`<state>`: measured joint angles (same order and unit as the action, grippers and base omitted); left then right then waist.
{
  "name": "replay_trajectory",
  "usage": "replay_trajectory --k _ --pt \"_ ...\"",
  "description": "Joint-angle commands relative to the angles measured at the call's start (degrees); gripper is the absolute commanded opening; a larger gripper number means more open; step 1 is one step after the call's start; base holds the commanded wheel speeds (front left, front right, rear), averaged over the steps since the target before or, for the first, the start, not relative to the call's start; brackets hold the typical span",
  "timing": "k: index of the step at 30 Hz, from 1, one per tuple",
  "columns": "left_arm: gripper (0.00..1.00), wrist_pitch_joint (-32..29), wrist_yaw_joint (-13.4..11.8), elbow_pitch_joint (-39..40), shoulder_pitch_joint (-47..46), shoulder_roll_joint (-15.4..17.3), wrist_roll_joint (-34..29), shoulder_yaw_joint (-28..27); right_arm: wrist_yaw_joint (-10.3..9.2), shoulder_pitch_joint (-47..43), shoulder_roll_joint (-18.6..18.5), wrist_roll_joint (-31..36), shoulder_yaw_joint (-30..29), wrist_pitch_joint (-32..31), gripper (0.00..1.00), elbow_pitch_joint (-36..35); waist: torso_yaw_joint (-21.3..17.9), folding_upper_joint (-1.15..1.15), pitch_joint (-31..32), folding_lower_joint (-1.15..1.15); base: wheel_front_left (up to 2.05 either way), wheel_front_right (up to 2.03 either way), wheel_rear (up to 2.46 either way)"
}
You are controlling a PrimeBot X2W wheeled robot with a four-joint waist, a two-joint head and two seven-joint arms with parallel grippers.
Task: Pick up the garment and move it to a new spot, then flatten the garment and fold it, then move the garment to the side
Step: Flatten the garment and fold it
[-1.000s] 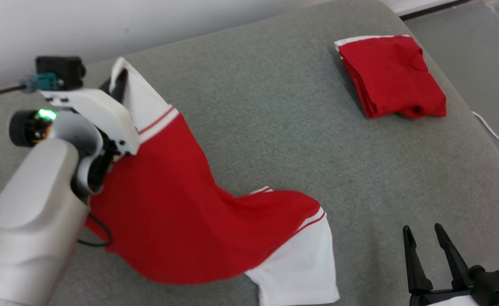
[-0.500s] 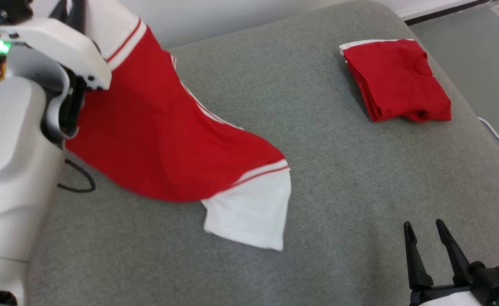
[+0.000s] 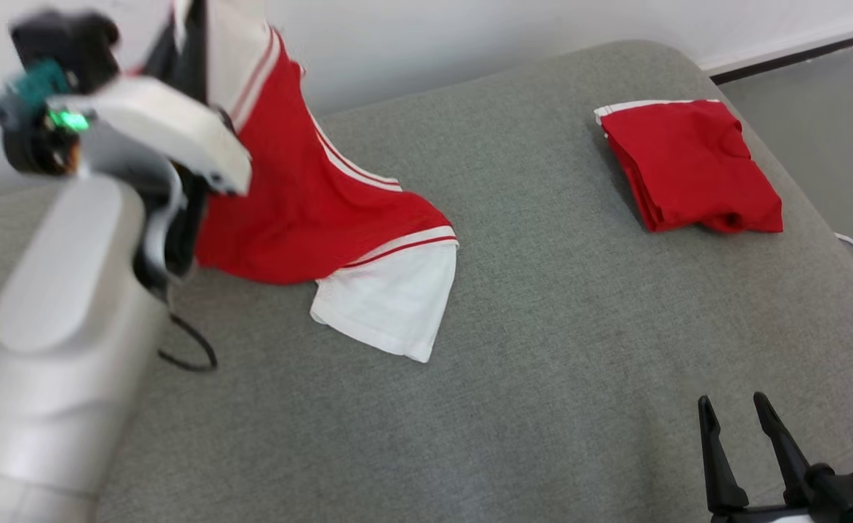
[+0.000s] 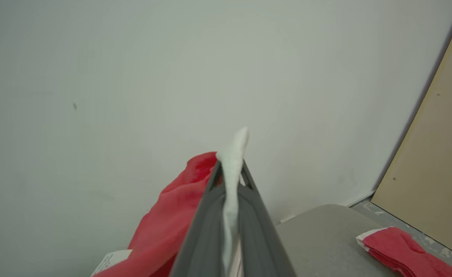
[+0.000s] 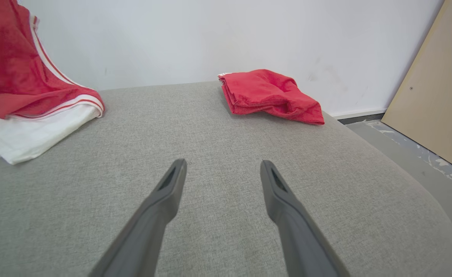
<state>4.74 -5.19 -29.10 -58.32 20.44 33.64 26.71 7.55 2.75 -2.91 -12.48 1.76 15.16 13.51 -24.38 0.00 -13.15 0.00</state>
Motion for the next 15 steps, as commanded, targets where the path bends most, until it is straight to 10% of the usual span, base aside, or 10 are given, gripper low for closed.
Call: replay_trajectory --k 1,15 --pt "0.0 0.64 -0.57 2.21 3.88 -0.41 1.32 -0.09 -0.13 -1.28 -0.03 0.64 -0.44 -0.05 1.0 0.04 0.62 0.0 1.11 0.0 0.0 0.0 0.0" --pt "0.0 0.76 -5.16 19.4 37.52 -8.48 4.45 11.0 -0.13 -4.23 -1.26 1.66 -1.31 -0.05 1.0 0.04 6.6 0.0 4.96 0.0 0.0 0.0 0.0"
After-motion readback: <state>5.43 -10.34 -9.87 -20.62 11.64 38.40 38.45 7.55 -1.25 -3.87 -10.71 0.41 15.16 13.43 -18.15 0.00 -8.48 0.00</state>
